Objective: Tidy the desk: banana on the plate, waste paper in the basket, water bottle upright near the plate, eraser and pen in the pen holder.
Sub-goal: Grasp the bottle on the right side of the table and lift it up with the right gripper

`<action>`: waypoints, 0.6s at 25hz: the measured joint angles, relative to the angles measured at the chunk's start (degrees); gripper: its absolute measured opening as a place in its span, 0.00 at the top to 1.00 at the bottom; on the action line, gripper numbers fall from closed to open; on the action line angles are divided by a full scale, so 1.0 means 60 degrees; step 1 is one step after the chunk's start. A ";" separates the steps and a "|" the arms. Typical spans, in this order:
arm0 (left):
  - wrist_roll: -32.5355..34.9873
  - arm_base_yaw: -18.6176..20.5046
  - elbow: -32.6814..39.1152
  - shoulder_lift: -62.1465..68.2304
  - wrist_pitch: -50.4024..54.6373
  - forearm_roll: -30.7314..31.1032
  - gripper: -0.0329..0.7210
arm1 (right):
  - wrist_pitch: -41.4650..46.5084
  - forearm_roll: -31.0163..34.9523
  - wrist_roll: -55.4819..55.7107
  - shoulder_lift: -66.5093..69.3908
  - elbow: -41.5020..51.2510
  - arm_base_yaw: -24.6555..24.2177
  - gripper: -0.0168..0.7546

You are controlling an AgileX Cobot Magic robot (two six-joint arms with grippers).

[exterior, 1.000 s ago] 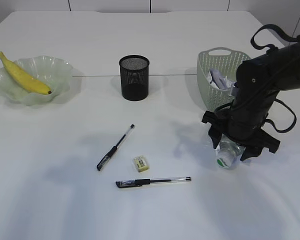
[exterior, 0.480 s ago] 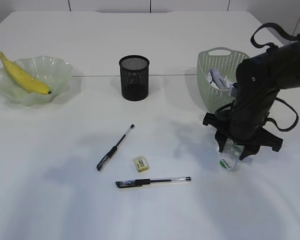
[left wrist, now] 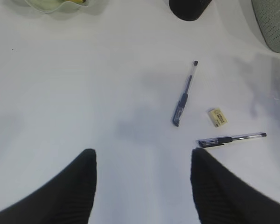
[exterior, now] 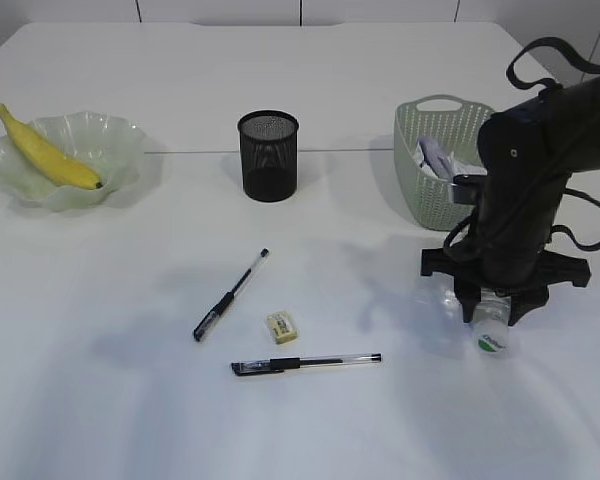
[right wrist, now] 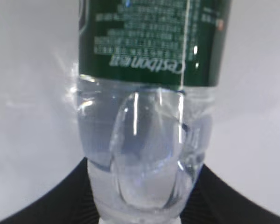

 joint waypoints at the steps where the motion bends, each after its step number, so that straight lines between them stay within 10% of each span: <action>1: 0.0000 0.0000 0.0000 0.0000 0.0000 0.0000 0.35 | 0.0106 0.0000 -0.0215 -0.0060 0.0000 0.0000 0.57; 15: 0.0000 0.0000 0.0000 0.0000 0.0000 0.0000 0.35 | 0.0818 0.0000 -0.2965 -0.1017 0.0017 0.0000 0.57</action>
